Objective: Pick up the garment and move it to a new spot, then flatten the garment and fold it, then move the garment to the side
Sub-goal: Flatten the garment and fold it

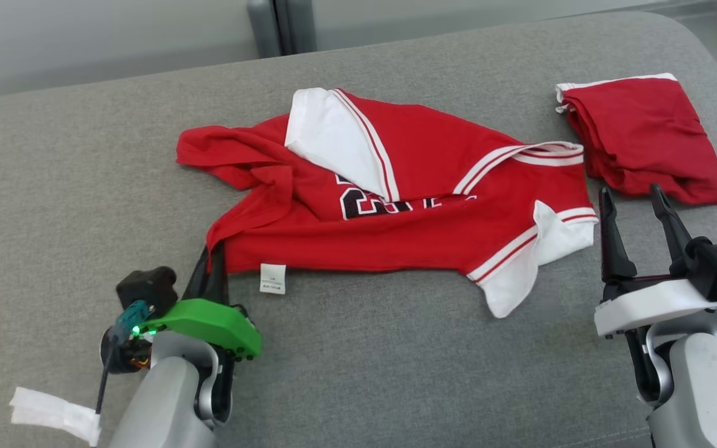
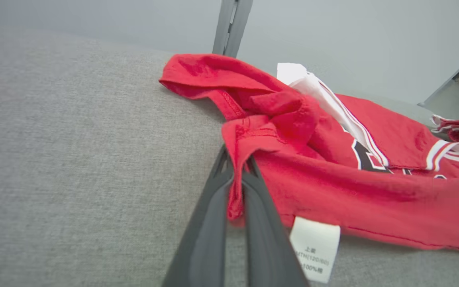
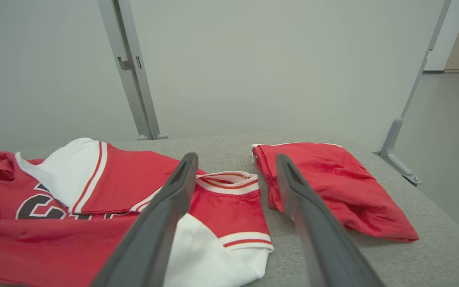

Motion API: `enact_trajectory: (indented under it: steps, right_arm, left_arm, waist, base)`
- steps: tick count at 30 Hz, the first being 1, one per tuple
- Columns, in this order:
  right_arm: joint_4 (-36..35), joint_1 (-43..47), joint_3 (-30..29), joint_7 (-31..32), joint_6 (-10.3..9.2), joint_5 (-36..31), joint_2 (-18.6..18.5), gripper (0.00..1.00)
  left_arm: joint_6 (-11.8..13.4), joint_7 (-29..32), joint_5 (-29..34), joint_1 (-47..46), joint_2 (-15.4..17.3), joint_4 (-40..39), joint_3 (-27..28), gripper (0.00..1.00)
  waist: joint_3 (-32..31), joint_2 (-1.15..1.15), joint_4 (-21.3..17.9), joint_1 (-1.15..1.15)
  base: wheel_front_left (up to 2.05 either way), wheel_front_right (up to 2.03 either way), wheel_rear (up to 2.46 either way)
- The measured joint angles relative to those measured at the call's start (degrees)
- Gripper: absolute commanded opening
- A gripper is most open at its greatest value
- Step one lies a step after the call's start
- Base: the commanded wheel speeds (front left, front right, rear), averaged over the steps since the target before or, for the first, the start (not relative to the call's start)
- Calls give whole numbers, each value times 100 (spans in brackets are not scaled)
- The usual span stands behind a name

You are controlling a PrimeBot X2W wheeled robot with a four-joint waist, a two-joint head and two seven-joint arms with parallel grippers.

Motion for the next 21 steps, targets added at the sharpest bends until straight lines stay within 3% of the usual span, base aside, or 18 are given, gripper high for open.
enact_trajectory:
  steps: [7,15,16,17,18,21]
  right_arm:
    - [70,194,-169,0,0,-89,1,100]
    - [214,352,-56,-1,0,-201,1,100]
    - [235,357,-14,-1,0,-211,1,100]
    - [268,359,37,0,0,-232,0,100]
    - [299,359,91,-1,0,-243,1,100]
    - [505,349,402,0,0,-359,-1,100]
  left_arm:
    - [10,0,21,612,182,-136,690,0]
    - [-48,0,-34,1137,201,235,1023,0]
    - [-53,0,-34,1156,191,298,1035,10]
    - [-64,0,-33,1164,176,352,1046,47]
    - [-68,0,-30,1165,166,371,1056,97]
    - [-99,0,12,1165,143,341,1159,100]
  waist:
    - [-225,0,309,0]
    - [-461,0,543,0]
    - [-482,0,557,0]
    - [-505,0,572,0]
    - [-522,0,582,0]
    - [-572,0,611,0]
  base:
    - [0,0,0]
    - [0,0,0]
    - [0,0,0]
    - [0,0,0]
    - [0,0,0]
    - [0,0,0]
